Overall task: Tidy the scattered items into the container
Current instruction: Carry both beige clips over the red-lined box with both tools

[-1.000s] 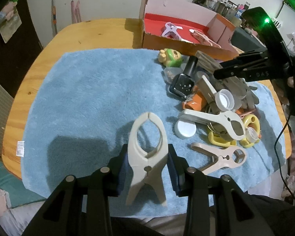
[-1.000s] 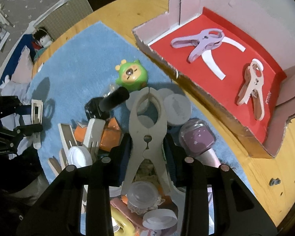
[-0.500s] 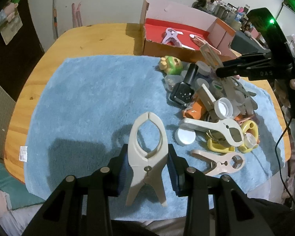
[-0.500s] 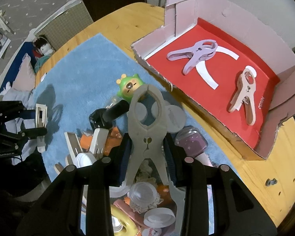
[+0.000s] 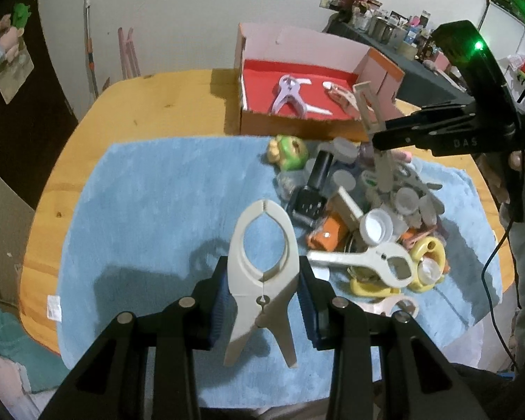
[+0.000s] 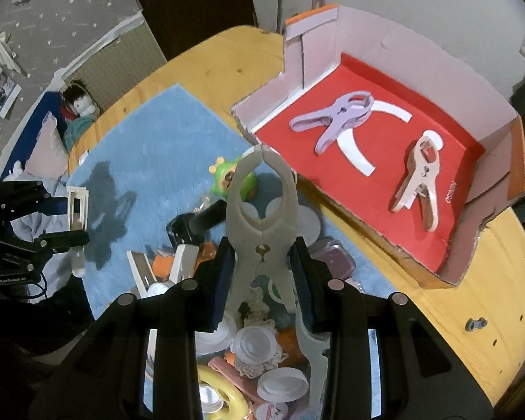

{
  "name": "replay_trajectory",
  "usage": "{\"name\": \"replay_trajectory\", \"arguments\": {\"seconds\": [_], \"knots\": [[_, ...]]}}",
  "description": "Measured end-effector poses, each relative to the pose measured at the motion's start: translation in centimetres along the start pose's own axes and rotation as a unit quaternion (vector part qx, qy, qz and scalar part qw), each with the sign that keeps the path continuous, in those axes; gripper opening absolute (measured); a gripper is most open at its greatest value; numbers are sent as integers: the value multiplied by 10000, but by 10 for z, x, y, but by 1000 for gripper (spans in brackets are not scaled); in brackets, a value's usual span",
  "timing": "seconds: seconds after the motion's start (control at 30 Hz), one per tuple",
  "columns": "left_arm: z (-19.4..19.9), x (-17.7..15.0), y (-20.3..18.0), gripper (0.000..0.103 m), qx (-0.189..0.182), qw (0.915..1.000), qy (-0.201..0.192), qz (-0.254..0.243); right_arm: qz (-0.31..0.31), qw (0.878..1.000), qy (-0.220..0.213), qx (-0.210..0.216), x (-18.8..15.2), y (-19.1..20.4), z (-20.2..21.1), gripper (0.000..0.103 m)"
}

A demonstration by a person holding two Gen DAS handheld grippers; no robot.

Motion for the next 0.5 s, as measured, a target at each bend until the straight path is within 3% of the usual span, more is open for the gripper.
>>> {"name": "replay_trajectory", "arguments": {"seconds": [0.5], "knots": [[5, 65, -10, 38, -83, 9990, -376, -205, -306, 9978, -585, 26, 27, -6, 34, 31]]}}
Point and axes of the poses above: each gripper's, at about its wrist camera, not at the fingertips, and z roughly against the way its jaws point, y to its left, x to its top, the point moved 9 cm from there along -z, roughly the way its jaws point, and after that the axes turned 6 degrees about -z, right-handed, at the moved point
